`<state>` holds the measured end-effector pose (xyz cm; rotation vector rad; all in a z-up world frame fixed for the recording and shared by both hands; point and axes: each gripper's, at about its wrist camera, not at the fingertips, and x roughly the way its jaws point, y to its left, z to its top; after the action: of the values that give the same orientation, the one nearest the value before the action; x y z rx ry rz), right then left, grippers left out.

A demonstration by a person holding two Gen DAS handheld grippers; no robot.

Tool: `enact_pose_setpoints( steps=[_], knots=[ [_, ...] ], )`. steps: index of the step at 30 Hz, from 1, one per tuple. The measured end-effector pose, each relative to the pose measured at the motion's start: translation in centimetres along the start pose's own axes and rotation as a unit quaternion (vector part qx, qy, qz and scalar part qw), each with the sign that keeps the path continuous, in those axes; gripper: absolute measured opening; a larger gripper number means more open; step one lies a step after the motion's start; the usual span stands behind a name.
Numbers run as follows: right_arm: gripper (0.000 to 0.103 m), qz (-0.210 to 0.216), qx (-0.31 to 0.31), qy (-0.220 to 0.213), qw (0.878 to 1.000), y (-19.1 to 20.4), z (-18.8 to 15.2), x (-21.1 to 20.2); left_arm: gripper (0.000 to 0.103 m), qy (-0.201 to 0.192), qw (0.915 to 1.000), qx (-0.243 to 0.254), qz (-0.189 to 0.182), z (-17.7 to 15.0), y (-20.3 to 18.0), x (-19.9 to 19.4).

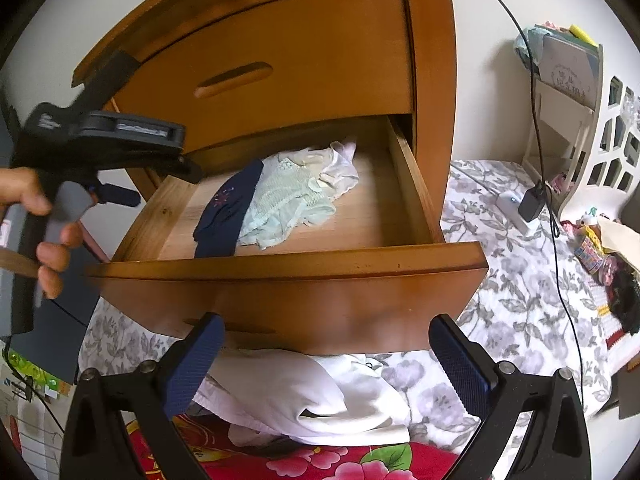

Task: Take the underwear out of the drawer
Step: 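Reach the left gripper into the drawer toward the navy sock, then close the left gripper on the navy sock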

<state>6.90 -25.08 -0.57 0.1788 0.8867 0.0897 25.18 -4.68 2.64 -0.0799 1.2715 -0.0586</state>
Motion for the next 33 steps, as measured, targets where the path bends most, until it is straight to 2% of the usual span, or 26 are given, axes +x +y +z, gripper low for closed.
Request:
enact_pose_setpoints(
  steps=[2, 5, 11, 20, 22, 25, 28, 30, 33],
  knots=[
    [0.103, -0.002, 0.002, 0.003, 1.0, -0.2, 0.0, 0.2, 0.097, 0.024, 0.9996, -0.002, 0.01, 0.4, -0.4, 1.5],
    [0.103, -0.005, 0.007, 0.009, 1.0, -0.5, -0.1, 0.7, 0.097, 0.041, 0.9985, 0.002, 0.037, 0.9, -0.9, 3.1],
    [0.103, -0.001, 0.015, 0.015, 1.0, -1.2, -0.2, 1.2, 0.097, 0.063, 0.9964, 0.009, 0.056, 1.5, -1.8, 5.5],
    [0.103, -0.003, 0.028, 0.026, 0.999, -2.1, -0.3, 2.2, 0.097, 0.069, 0.9939, 0.027, 0.082, 2.5, -3.0, 7.3],
    [0.103, -0.003, 0.029, 0.027, 0.999, -2.2, -0.3, 2.3, 0.096, 0.071, 0.9939, 0.027, 0.079, 2.7, -3.1, 7.6],
    [0.103, -0.003, 0.03, 0.03, 0.999, -2.3, -0.3, 2.6, 0.086, 0.078, 0.9944, 0.027, 0.066, 2.9, -2.9, 8.0],
    [0.103, -0.003, 0.03, 0.032, 0.999, -2.3, -0.4, 2.7, 0.083, 0.081, 0.9945, 0.028, 0.059, 3.1, -2.4, 8.2],
    [0.103, -0.003, 0.03, 0.033, 0.999, -2.4, -0.4, 2.8, 0.076, 0.083, 0.9948, 0.028, 0.05, 3.1, -2.3, 8.3],
    [0.103, -0.003, 0.029, 0.033, 0.999, -2.4, -0.4, 2.8, 0.072, 0.086, 0.9954, 0.023, 0.034, 3.0, -1.6, 8.5]
  ],
)
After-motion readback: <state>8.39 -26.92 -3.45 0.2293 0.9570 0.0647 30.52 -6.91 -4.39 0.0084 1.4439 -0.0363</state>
